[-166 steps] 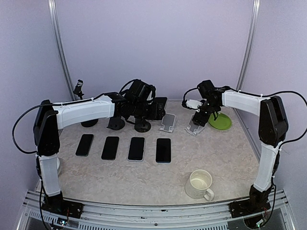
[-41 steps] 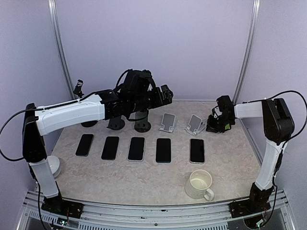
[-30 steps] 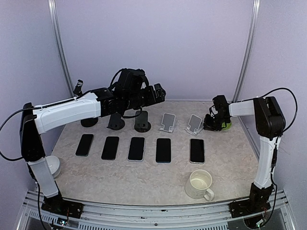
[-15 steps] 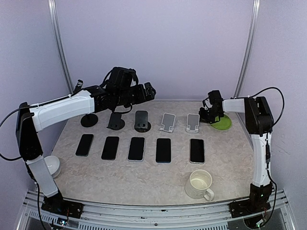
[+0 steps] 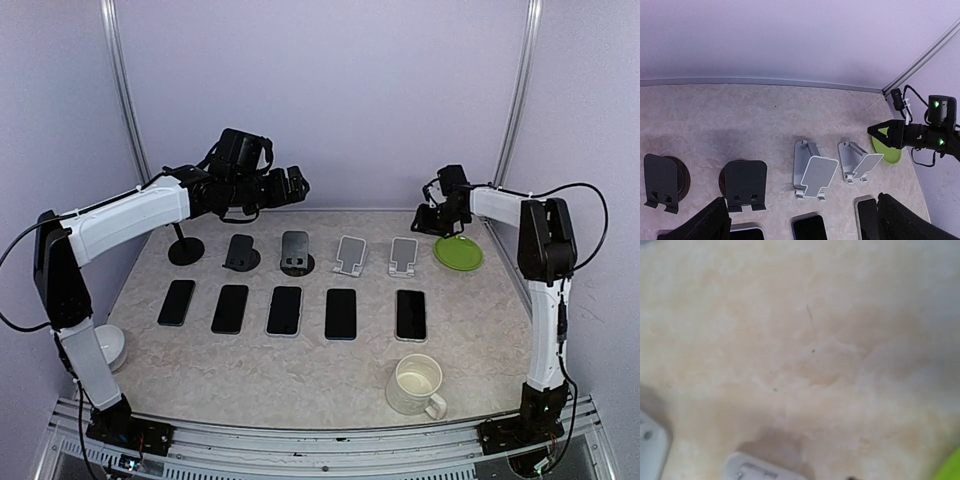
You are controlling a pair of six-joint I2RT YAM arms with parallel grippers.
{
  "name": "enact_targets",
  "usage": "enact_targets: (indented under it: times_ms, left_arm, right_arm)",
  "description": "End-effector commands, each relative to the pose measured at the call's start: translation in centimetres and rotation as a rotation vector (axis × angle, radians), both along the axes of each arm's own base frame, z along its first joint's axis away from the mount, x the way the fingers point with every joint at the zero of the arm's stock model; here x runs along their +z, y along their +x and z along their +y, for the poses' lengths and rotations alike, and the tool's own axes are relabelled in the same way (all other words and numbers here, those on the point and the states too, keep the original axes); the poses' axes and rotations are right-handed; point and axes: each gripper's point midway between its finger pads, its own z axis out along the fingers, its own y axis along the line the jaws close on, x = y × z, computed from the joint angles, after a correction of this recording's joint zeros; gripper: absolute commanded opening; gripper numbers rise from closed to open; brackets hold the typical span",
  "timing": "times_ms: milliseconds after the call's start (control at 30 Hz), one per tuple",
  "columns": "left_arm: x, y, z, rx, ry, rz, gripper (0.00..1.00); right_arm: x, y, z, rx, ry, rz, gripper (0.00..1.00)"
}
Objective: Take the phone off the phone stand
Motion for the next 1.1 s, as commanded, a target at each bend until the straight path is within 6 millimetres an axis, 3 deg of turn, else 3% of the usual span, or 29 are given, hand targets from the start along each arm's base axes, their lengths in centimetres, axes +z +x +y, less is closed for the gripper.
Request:
enact_targets:
  times_ms: [0, 133, 267, 333, 467, 567, 800, 967, 1067]
  left_arm:
    - [-0.5, 0.2, 0.5, -0.022, 0.057, 0.005, 0.99]
    - [-0.2, 0.2, 2.2, 0.009, 0.107, -0.007, 0.99]
    - [0.0, -0.3, 3.9, 0.045, 0.142, -0.010, 0.99]
    - [-0.3, -0.7, 4.5, 0.049, 0.141, 0.001, 0.99]
    - [-0.8, -1.6, 5.8, 0.075, 0.162, 0.023, 0.99]
    - [-1.0, -2.6, 6.7, 0.089, 0.162, 0.029, 0.99]
    - [-3.7, -5.5, 9.0, 0.127, 0.147, 0.091, 0.99]
    - [-5.8, -7.6, 10.7, 0.162, 0.132, 0.121, 0.99]
    - [-8.3, -8.8, 11.9, 0.188, 0.149, 0.157, 0.99]
  right_arm:
    - [8.7, -0.6, -1.9, 0.032, -0.066, -0.109, 0.48]
    - [13.1, -2.4, -2.1, 0.077, -0.073, -0.177, 0.66]
    - [17.4, -5.3, -1.6, 0.121, -0.042, -0.221, 0.74]
    - [18.9, -7.0, -1.5, 0.134, -0.023, -0.240, 0.76]
    - [19.8, -10.8, -1.2, 0.169, 0.021, -0.242, 0.89]
    - [19.4, -13.5, -1.0, 0.198, 0.040, -0.227, 0.91]
    - [17.4, -19.1, -0.9, 0.234, 0.091, -0.237, 0.93]
    - [13.6, -21.9, -1.0, 0.224, 0.127, -0.182, 0.93]
    - [11.6, -23.4, -1.1, 0.222, 0.138, -0.176, 0.94]
